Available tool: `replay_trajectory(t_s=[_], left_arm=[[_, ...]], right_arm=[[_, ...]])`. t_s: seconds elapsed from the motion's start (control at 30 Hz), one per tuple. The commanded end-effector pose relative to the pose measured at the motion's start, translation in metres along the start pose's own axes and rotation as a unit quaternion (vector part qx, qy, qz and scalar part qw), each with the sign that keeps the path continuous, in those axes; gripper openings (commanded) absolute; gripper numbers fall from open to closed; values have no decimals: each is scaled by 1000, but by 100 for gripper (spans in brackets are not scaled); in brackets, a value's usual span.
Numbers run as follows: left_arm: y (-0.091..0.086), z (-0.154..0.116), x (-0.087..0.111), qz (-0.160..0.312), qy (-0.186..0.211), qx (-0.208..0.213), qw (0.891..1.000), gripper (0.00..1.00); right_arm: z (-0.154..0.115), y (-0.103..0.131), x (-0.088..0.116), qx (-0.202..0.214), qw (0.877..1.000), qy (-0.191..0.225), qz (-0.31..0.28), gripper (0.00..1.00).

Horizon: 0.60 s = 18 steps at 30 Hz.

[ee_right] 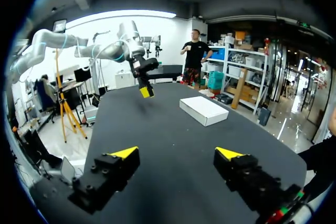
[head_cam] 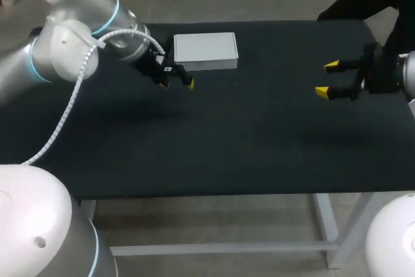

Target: Assemble the packaging by folding the flat box into shape, placing the metal phone stand inside, and closing the box properly

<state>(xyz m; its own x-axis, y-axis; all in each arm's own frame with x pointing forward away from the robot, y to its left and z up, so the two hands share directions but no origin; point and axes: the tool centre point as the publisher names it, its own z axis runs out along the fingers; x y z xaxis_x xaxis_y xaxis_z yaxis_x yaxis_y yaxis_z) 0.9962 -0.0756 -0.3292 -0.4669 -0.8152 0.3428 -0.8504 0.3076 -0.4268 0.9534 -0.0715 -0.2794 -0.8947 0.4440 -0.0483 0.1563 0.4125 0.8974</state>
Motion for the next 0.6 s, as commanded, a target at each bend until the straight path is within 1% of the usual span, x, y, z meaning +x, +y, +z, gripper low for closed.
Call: replay_trajectory(t_s=[0.03,0.1,0.2,0.27,0.37,0.47,0.6], left_arm=[[20,-6,-4,10,15,183,983,100],[22,-8,-5,22,24,196,980,100],[23,-11,-5,33,24,214,976,100],[24,-14,-5,43,41,216,975,100],[23,-19,-5,49,53,216,974,100],[22,-24,-2,60,57,216,973,100],[26,-29,3,76,49,224,970,100]], right_arm=[[-2,-1,0,-2,1000,2,0,100],[-2,-1,0,-2,1000,2,0,100],[-2,-1,0,-2,1000,2,0,100],[-2,-1,0,-2,1000,2,0,100],[-2,-1,0,-2,1000,2,0,100],[-2,-1,0,-2,1000,2,0,100],[-2,-1,0,-2,1000,2,0,100]])
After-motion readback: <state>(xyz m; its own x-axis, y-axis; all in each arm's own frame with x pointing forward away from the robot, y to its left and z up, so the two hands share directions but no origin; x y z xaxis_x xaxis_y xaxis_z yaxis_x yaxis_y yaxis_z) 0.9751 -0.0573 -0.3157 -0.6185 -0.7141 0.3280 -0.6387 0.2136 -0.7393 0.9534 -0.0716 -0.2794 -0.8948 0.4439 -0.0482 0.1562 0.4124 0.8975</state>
